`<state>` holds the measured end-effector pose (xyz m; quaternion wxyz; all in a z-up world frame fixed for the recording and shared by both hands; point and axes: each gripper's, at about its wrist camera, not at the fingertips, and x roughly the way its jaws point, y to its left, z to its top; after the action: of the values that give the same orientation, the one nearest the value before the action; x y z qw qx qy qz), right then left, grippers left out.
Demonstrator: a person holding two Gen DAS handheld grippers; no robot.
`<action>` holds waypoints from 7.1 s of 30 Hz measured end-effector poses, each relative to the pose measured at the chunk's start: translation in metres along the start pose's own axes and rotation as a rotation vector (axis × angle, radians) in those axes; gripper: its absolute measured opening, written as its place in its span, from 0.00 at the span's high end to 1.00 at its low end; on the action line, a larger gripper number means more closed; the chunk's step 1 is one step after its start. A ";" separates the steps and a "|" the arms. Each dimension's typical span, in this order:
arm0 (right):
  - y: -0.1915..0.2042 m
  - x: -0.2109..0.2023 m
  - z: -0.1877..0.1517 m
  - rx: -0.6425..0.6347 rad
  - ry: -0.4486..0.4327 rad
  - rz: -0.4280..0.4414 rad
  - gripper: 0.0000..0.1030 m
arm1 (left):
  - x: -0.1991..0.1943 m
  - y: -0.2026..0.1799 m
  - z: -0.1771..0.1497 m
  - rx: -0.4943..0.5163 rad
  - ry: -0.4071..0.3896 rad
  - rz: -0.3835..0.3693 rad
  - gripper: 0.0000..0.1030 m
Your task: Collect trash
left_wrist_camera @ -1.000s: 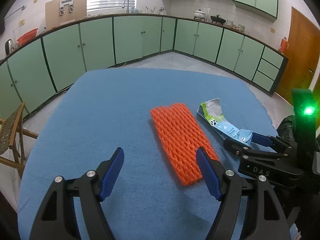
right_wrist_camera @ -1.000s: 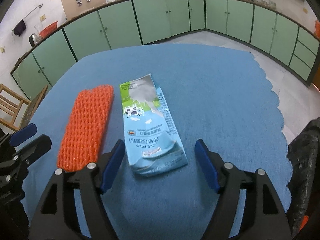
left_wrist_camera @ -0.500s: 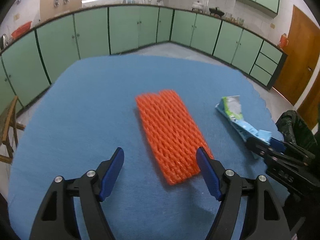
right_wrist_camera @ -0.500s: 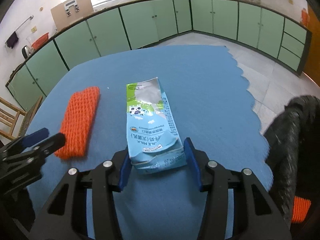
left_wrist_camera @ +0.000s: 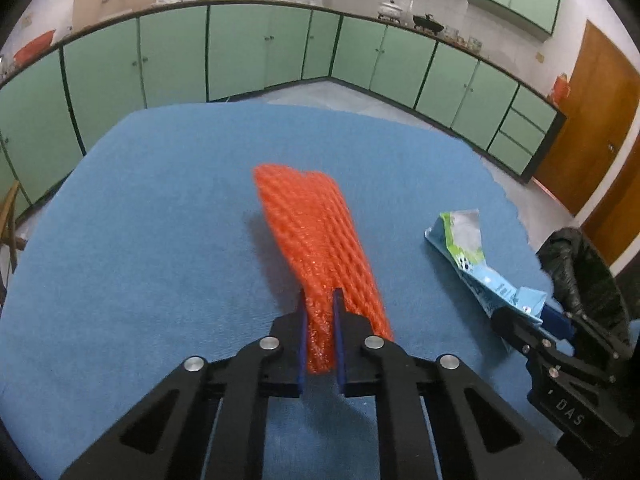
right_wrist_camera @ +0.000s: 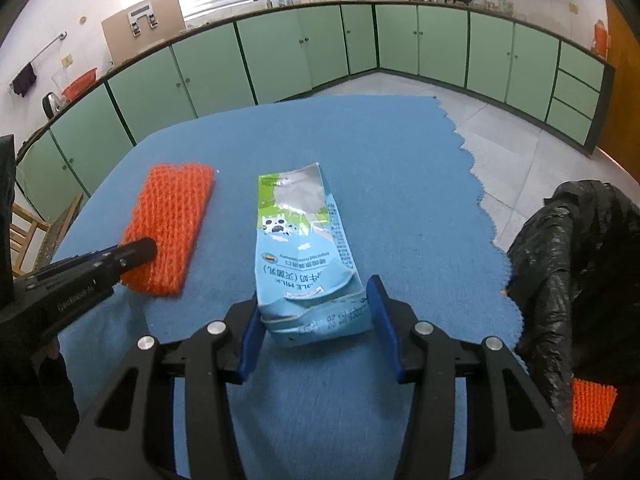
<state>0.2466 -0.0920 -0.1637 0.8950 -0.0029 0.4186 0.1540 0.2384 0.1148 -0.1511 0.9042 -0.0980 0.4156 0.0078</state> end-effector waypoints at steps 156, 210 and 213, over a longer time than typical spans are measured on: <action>-0.065 -0.332 -0.077 0.120 -0.351 -0.250 0.05 | -0.242 -0.187 -0.046 0.364 -0.262 -0.330 0.09; -0.061 -0.331 -0.069 0.097 -0.351 -0.229 0.05 | -0.249 -0.177 -0.047 0.365 -0.273 -0.318 0.09; -0.061 -0.331 -0.069 0.097 -0.352 -0.228 0.05 | -0.248 -0.175 -0.047 0.365 -0.270 -0.316 0.09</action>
<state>0.0125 -0.2499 0.0322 0.9651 0.0197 0.2595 0.0295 0.0573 -0.0486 0.0356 0.9441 0.0050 0.2654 -0.1956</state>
